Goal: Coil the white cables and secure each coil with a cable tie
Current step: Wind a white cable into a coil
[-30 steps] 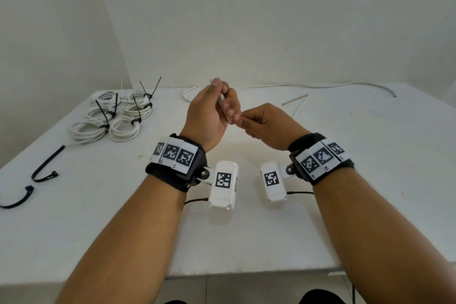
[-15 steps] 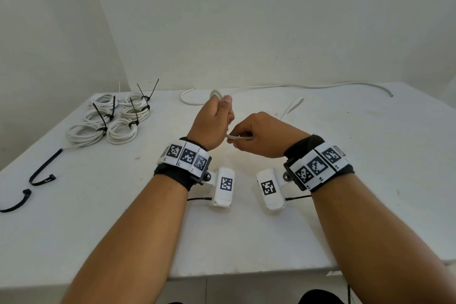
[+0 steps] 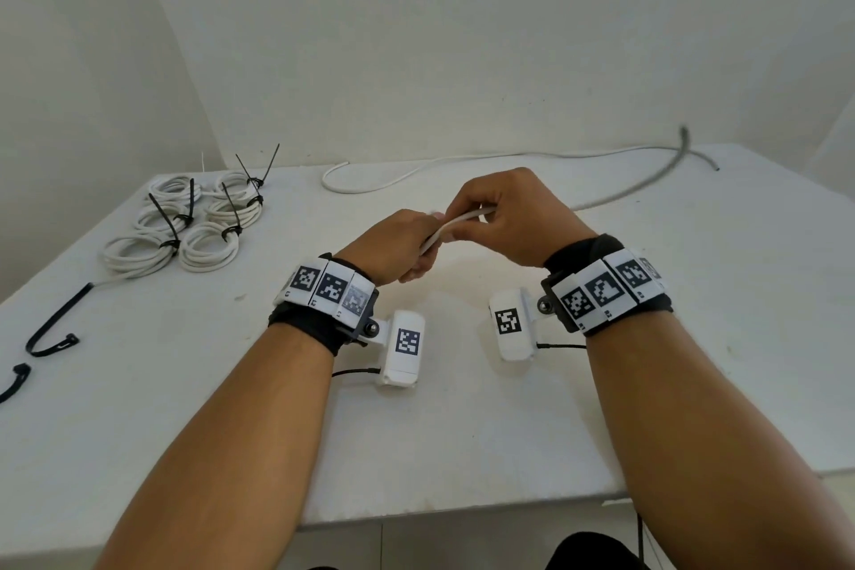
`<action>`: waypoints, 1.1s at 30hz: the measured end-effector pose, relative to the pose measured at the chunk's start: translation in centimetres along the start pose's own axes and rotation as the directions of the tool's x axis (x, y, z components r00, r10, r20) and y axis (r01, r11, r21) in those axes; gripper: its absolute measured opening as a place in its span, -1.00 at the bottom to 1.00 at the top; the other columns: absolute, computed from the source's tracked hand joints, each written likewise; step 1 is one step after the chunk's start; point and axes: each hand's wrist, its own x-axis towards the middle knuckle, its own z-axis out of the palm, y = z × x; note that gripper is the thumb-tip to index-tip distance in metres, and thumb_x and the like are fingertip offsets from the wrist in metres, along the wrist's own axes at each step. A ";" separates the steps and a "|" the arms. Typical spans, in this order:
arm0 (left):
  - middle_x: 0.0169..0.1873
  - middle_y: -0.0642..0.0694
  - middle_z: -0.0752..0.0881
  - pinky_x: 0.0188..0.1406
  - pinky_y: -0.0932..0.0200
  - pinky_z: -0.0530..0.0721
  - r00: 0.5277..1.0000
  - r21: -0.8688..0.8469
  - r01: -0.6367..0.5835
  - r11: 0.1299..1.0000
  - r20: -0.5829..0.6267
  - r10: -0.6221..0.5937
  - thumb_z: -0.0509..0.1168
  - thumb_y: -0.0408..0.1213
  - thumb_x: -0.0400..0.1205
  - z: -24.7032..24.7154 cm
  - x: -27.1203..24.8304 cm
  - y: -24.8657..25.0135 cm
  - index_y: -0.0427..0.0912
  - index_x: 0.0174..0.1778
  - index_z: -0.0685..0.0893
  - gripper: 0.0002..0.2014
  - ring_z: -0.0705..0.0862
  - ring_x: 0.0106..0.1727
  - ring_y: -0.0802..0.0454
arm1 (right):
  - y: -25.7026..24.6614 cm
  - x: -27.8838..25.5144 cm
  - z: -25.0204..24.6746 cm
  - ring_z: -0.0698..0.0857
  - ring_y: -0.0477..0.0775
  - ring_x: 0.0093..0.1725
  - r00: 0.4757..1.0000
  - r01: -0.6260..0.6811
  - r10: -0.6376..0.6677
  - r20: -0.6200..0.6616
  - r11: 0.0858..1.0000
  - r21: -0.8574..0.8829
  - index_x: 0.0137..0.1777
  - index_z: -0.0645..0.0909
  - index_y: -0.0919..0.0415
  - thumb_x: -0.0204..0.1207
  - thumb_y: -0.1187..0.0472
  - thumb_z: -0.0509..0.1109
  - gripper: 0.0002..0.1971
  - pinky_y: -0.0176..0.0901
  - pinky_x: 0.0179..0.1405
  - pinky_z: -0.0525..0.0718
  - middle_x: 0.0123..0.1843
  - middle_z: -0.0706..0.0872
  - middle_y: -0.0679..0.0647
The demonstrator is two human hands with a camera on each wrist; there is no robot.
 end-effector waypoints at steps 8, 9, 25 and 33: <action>-0.61 -0.03 0.13 -0.59 0.31 0.16 0.980 -0.410 -0.053 0.911 0.156 0.127 0.10 0.00 0.67 -0.1 -0.8 -0.4 -0.09 -0.46 0.21 -0.58 0.08 -0.61 0.10 | 0.9 -0.2 -0.8 0.73 -0.22 -0.23 0.990 -0.037 0.063 -0.122 0.978 0.206 -0.13 0.83 0.11 0.46 0.13 0.61 -0.92 -0.40 -0.17 0.64 -0.24 0.82 -0.15; -0.64 -0.01 0.14 -0.61 0.35 0.16 0.976 -0.460 -0.052 0.886 0.165 0.143 0.10 -0.01 0.67 -0.1 -0.9 -0.4 -0.10 -0.45 0.21 -0.59 0.07 -0.63 0.12 | 1.1 -0.1 -0.7 0.70 -0.22 -0.26 0.989 -0.042 0.072 -0.129 0.974 0.221 -0.12 0.83 0.10 0.48 0.12 0.60 -0.93 -0.39 -0.20 0.61 -0.25 0.82 -0.12; -0.61 0.04 0.33 -0.52 0.23 0.46 0.901 -0.937 -0.175 0.301 -0.029 0.432 -0.01 -0.05 0.74 -0.6 -1.6 1.0 -0.14 -0.27 0.50 -0.64 0.31 -0.58 0.09 | 0.3 0.4 1.6 0.42 -0.05 -0.51 0.993 -0.083 0.069 0.096 0.984 0.158 -0.43 0.51 0.14 0.77 -0.04 0.18 -0.50 -0.24 -0.41 0.44 -0.51 0.54 -0.07; -0.56 0.01 0.43 -0.40 0.19 0.47 0.844 -0.750 -0.530 0.396 -0.512 0.161 0.08 -0.23 0.74 -1.5 0.1 0.0 -0.20 -0.23 0.45 -0.77 0.43 -0.51 0.07 | -0.8 0.4 2.7 0.54 -0.12 -0.36 0.936 -0.117 0.115 0.332 0.993 -0.015 0.26 0.74 0.06 0.75 -0.10 0.17 -0.61 -0.17 -0.19 0.54 -0.38 0.57 -0.09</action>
